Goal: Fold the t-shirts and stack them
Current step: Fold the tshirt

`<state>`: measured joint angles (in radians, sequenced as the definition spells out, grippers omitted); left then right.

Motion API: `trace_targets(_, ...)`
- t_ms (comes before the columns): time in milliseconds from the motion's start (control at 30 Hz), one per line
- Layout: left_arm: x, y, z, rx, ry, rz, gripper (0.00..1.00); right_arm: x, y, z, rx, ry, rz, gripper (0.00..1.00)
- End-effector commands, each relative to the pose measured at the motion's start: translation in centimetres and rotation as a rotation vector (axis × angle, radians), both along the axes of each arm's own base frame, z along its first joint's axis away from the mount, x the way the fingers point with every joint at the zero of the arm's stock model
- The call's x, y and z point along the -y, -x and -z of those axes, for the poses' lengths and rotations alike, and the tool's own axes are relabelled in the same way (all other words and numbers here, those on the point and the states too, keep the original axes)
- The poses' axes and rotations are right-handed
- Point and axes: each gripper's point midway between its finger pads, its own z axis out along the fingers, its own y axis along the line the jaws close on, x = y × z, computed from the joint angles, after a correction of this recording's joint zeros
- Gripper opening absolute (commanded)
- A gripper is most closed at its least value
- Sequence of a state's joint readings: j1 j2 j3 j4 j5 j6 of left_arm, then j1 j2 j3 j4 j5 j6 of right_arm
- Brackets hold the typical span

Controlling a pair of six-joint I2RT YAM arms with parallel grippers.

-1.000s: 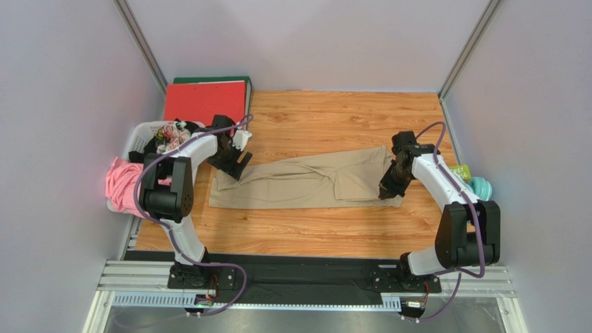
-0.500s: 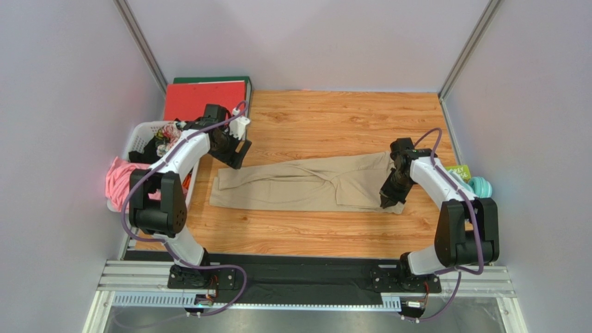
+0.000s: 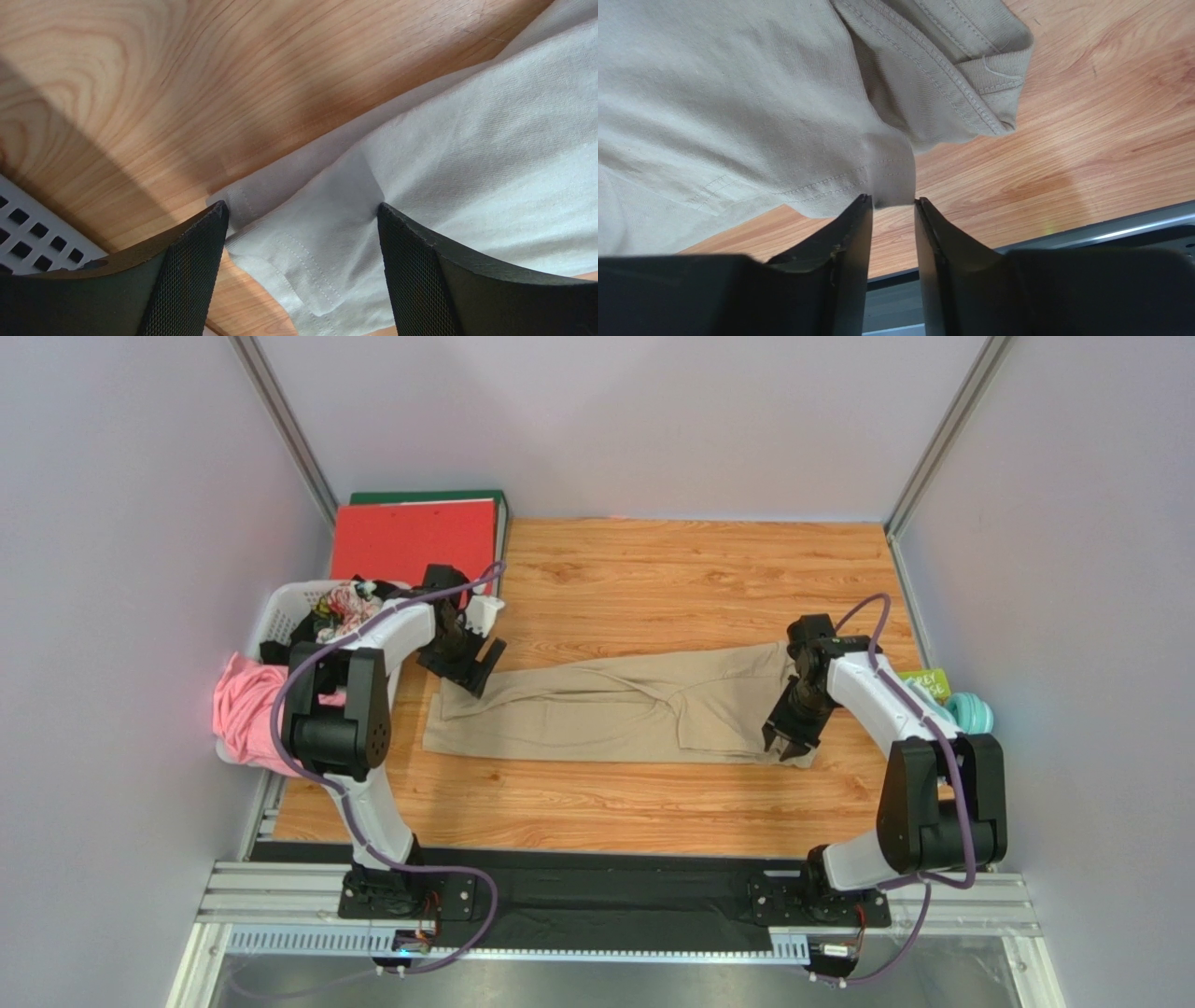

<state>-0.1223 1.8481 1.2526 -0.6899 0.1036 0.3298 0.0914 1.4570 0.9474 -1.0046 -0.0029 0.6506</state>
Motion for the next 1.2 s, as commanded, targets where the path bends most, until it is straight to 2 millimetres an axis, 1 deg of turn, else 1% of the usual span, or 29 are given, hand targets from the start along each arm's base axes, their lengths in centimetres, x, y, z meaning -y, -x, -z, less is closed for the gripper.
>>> trace_targets(0, 0.3, -0.6, -3.0, 0.079, 0.042, -0.017, 0.84, 0.2, -2.0, -2.2, 0.058, 0.024, -0.009, 0.37)
trace_targets(33, 0.3, -0.6, -3.6, 0.09, 0.045, -0.016, 0.84, 0.0, -2.6, -3.0, 0.083, 0.011, -0.007, 0.38)
trace_targets(67, 0.4, -0.6, -4.6, 0.114, 0.049, -0.015, 0.84, -0.2, -4.1, -4.7, 0.134, 0.004, 0.005, 0.39)
trace_targets(133, 0.5, -0.1, -5.5, 0.119, 0.06, -0.012, 0.84, -2.0, -5.4, -6.4, 0.173, -0.082, 0.012, 0.41)
trace_targets(167, 0.5, 0.1, -6.1, 0.132, 0.065, -0.012, 0.84, -2.7, -6.9, -7.5, 0.222, -0.111, 0.007, 0.41)
trace_targets(200, 0.6, 0.4, -6.5, 0.131, 0.069, -0.012, 0.84, -3.6, -7.7, -8.0, 0.241, -0.136, 0.013, 0.41)
trace_targets(233, 0.6, 0.6, -6.6, 0.133, 0.072, -0.012, 0.84, -5.7, -8.0, -8.2, 0.237, -0.185, -0.025, 0.41)
trace_targets(267, 0.6, 0.7, -7.1, 0.144, 0.075, -0.011, 0.84, -7.2, -9.0, -7.3, 0.223, -0.222, -0.037, 0.41)
trace_targets(300, 0.8, 1.0, -7.2, 0.136, 0.085, -0.015, 0.84, -9.1, -9.8, -7.3, 0.225, -0.267, -0.054, 0.41)
trace_targets(333, 0.8, 1.2, -7.3, 0.131, 0.088, -0.021, 0.84, -12.4, -9.4, -7.1, 0.205, -0.329, -0.115, 0.4)
trace_targets(367, 0.9, 1.3, -7.4, 0.133, 0.094, -0.022, 0.84, -14.2, -9.8, -5.3, 0.166, -0.331, -0.144, 0.4)
trace_targets(400, 1.0, 1.6, -7.4, 0.124, 0.103, -0.031, 0.84, -16.8, -9.9, -5.6, 0.179, -0.318, -0.213, 0.4)
trace_targets(433, 1.0, 2.0, -7.2, 0.114, 0.103, -0.033, 0.84, -18.1, -10.1, -5.3, 0.18, -0.309, -0.256, 0.39)
trace_targets(467, 1.1, 2.3, -7.3, 0.11, 0.109, -0.034, 0.84, -19.1, -10.1, -3.4, 0.134, -0.281, -0.289, 0.39)
trace_targets(500, 1.2, 2.5, -7.3, 0.11, 0.116, -0.033, 0.84, -20.4, -10.9, -4.0, 0.165, -0.271, -0.323, 0.39)
trace_targets(533, 1.2, 3.1, -7.0, 0.099, 0.119, -0.03, 0.84, -21.5, -10.7, -3.4, 0.173, -0.231, -0.391, 0.38)
trace_targets(567, 1.2, 3.4, -7.2, 0.102, 0.12, -0.028, 0.84, -21.7, -10.4, -2.9, 0.156, -0.195, -0.422, 0.37)
trace_targets(600, 1.2, 3.7, -7.2, 0.1, 0.124, -0.025, 0.83, -22.3, -10.3, -1.7, 0.142, -0.15, -0.462, 0.37)
trace_targets(633, 1.2, 4.1, -6.9, 0.094, 0.12, -0.019, 0.84, -23.1, -10.8, -2.2, 0.163, -0.152, -0.499, 0.36)
trace_targets(700, 1.0, 4.3, -7.1, 0.102, 0.112, -0.017, 0.84, -23.3, -10.5, -1.9, 0.158, -0.114, -0.58, 0.36)
trace_targets(733, 0.9, 4.4, -7.0, 0.098, 0.109, -0.018, 0.84, -23.8, -10.6, -2.0, 0.174, -0.083, -0.618, 0.36)
trace_targets(800, 0.9, 4.4, -6.9, 0.097, 0.108, -0.012, 0.83, -23.6, -10.4, -2.1, 0.173, -0.047, -0.662, 0.36)
trace_targets(867, 0.9, 4.4, -6.6, 0.091, 0.108, -0.013, 0.84, -23.2, -11.2, -2.6, 0.202, 0.006, -0.687, 0.37)
trace_targets(900, 0.9, 4.4, -6.5, 0.091, 0.107, -0.012, 0.83, -22.5, -11.9, -3.0, 0.224, 0.054, -0.685, 0.37)
trace_targets(1000, 0.9, 4.1, -6.2, 0.097, 0.104, -0.018, 0.84, -22.3, -13.9, -4.4, 0.294, 0.116, -0.738, 0.41)
trace_targets(1067, 0.9, 4.0, -5.9, 0.091, 0.104, -0.019, 0.84, -22.8, -14.8, -4.4, 0.313, 0.125, -0.783, 0.42)
trace_targets(1100, 0.9, 4.0, -5.7, 0.085, 0.106, -0.019, 0.84, -23.2, -15.4, -5.0, 0.34, 0.123, -0.834, 0.42)
trace_targets(1133, 0.9, 3.9, -5.7, 0.084, 0.103, -0.018, 0.84, -23.6, -15.8, -5.1, 0.354, 0.117, -0.864, 0.43)
trace_targets(1167, 0.8, 3.8, -5.6, 0.082, 0.1, -0.021, 0.84, -24.1, -16.4, -4.7, 0.367, 0.113, -0.892, 0.43)
